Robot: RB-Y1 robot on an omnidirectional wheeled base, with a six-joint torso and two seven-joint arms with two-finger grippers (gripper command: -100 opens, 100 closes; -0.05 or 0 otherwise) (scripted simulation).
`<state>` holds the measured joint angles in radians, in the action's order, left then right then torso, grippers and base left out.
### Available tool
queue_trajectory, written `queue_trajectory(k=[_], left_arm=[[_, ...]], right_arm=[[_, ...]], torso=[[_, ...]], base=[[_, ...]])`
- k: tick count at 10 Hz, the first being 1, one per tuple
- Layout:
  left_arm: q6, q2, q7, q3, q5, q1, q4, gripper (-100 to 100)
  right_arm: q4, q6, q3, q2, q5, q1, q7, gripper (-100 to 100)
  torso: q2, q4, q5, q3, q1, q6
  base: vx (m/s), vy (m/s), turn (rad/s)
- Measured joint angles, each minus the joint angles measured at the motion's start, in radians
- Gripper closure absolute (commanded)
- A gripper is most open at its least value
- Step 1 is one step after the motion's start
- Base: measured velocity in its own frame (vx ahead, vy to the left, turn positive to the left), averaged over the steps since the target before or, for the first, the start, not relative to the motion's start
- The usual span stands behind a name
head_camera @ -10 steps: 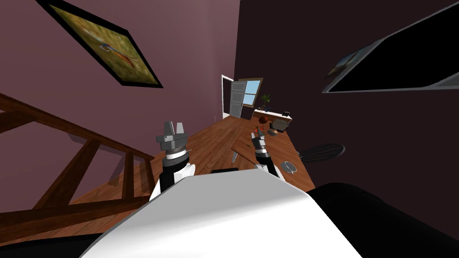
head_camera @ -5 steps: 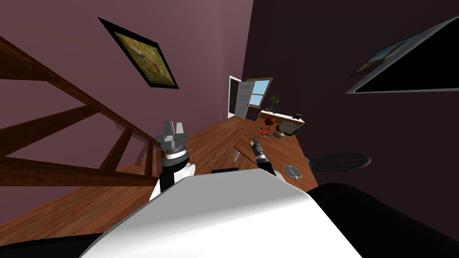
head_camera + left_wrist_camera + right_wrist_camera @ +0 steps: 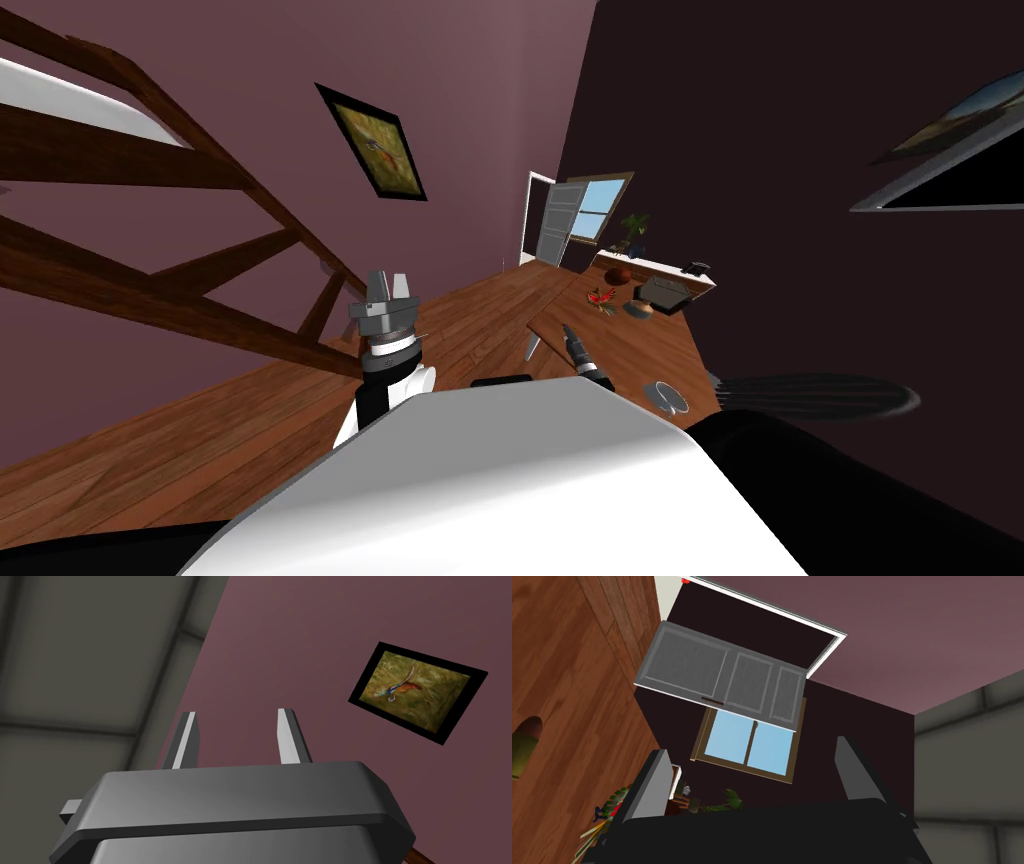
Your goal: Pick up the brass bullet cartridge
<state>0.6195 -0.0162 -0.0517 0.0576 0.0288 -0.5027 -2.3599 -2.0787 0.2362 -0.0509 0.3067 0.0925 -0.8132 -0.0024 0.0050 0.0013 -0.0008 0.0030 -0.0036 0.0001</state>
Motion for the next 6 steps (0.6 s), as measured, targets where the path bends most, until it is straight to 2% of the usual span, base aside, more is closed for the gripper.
queue_trajectory(k=[1,2,3,4,5,6], left_arm=[[0.0,0.0,0.0,0.0,0.0,0.0,0.0,0],[0.0,0.0,0.0,0.0,0.0,0.0,0.0,0],[0.0,0.0,0.0,0.0,0.0,0.0,0.0,0],[0.0,0.0,0.0,0.0,0.0,0.0,0.0,0],[0.0,0.0,0.0,0.0,0.0,0.0,0.0,0],[0.0,0.0,0.0,0.0,0.0,0.0,0.0,0]], right_arm=[[0.025,-0.013,-0.006,0.004,0.018,-0.035,0.016,-100],[0.043,-0.035,-0.002,0.027,0.029,-0.066,0.028,-100],[0.067,-0.042,0.003,0.04,0.033,-0.075,0.031,-100],[0.098,-0.049,0.002,0.049,0.045,-0.089,0.04,-100],[0.111,-0.065,0.008,0.074,0.055,-0.128,0.049,-100],[0.133,-0.066,0.012,0.085,0.06,-0.14,0.054,-100]], torso=[[0.0,0.0,0.0,0.0,0.0,0.0],[0.0,0.0,0.0,0.0,0.0,0.0],[-0.001,0.0,0.0,-0.001,0.0,0.001],[-0.002,0.0,0.0,-0.001,0.0,0.0],[-0.002,0.0,0.0,-0.001,0.0,0.0],[-0.003,-0.001,0.0,-0.002,0.0,0.001]], base=[[-0.085,-0.008,0.441],[-0.054,-0.013,0.075],[-0.046,-0.009,0.209],[-0.055,-0.009,0.424],[-0.033,-0.014,0.127],[-0.016,-0.004,0.229]])
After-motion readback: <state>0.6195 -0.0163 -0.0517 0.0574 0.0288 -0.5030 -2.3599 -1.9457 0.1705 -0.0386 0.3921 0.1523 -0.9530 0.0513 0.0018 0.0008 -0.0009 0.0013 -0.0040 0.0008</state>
